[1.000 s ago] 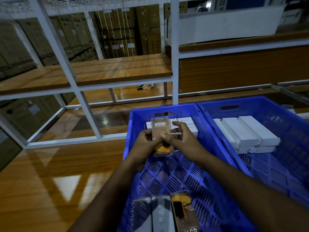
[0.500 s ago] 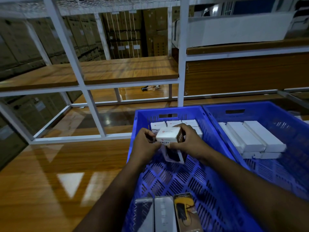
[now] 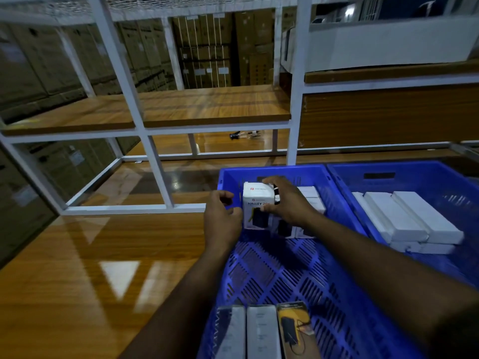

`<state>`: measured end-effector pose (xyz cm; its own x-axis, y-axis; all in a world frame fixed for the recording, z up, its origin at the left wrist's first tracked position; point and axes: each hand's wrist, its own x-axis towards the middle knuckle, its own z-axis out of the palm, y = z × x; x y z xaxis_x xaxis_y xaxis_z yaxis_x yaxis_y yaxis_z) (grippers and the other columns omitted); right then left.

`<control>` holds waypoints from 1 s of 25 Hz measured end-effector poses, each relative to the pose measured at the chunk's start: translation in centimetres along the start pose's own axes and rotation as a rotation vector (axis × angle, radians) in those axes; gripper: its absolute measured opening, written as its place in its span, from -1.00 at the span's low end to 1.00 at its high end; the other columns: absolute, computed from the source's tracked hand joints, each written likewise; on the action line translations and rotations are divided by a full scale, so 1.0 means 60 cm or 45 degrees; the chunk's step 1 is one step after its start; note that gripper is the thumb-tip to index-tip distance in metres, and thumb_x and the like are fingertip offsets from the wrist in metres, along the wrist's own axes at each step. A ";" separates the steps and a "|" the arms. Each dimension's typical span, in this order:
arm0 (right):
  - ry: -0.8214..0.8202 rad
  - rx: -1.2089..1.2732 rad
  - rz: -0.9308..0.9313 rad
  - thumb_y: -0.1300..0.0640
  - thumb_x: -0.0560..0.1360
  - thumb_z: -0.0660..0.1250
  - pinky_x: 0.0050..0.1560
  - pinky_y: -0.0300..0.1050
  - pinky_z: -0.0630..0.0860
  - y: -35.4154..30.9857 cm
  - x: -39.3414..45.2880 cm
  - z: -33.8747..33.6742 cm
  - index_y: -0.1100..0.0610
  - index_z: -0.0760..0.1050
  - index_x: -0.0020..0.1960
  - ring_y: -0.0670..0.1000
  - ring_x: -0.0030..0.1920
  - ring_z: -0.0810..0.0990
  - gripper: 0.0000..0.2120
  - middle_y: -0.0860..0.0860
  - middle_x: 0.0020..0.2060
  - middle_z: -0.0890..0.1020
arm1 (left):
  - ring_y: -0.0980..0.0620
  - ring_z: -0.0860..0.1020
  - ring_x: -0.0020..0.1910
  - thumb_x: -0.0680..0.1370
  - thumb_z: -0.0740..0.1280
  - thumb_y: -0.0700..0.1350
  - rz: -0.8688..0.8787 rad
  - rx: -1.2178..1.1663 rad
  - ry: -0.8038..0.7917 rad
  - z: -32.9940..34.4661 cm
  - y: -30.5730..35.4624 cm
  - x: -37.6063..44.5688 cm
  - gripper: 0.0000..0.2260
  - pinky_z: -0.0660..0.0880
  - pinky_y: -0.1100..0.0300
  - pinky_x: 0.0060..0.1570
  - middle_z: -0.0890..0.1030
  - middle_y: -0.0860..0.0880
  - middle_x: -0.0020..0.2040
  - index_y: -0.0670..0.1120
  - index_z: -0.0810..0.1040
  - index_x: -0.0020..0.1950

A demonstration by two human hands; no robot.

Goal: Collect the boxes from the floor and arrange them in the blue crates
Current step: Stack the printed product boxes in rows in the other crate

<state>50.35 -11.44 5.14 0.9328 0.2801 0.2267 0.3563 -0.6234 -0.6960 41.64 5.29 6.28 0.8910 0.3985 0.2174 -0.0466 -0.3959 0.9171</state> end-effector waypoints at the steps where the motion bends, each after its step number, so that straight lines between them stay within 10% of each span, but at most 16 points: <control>1: -0.021 -0.038 0.025 0.17 0.32 0.59 0.16 0.14 0.55 0.005 0.009 0.007 0.00 0.38 0.35 0.09 0.26 0.49 -0.33 0.03 0.32 0.45 | 0.03 0.55 0.10 0.50 0.34 -0.31 0.000 0.007 -0.004 0.001 0.000 0.000 -0.75 0.48 0.17 0.03 0.58 -0.05 0.13 -0.11 0.48 0.14; 8: -0.030 -0.452 0.011 0.03 0.42 0.50 0.25 0.03 0.37 0.047 0.026 0.047 -0.02 0.34 0.43 0.13 0.33 0.36 -0.36 0.06 0.33 0.46 | -0.07 0.46 0.35 0.53 0.30 -0.29 0.001 0.106 -0.133 0.024 -0.017 0.010 -0.57 0.43 0.03 0.36 0.49 -0.09 0.37 -0.15 0.40 0.40; 16: 0.054 -0.643 -0.070 0.20 0.46 0.41 0.30 -0.03 0.29 0.091 0.003 0.073 -0.02 0.44 0.41 0.12 0.31 0.39 -0.47 0.07 0.30 0.45 | -0.22 0.54 0.27 0.59 0.31 -0.21 -0.373 0.240 -0.360 0.080 -0.032 0.043 -0.56 0.52 -0.04 0.23 0.48 -0.19 0.39 -0.20 0.32 0.46; 25: -0.164 -0.792 0.423 -0.09 0.62 0.09 0.53 0.23 -0.19 0.079 0.003 0.020 0.19 -0.13 0.60 0.10 0.59 -0.13 -0.29 0.12 0.60 -0.10 | -0.27 0.47 0.33 0.48 0.27 -0.10 -0.471 0.178 -0.490 0.166 -0.101 0.125 -0.36 0.45 -0.13 0.34 0.45 -0.24 0.42 -0.12 0.18 0.55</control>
<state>52.14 -13.49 1.06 0.9972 0.0632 -0.0390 0.0547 -0.9806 -0.1884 53.09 2.42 -0.96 0.9386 0.2111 -0.2731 0.3381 -0.4031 0.8504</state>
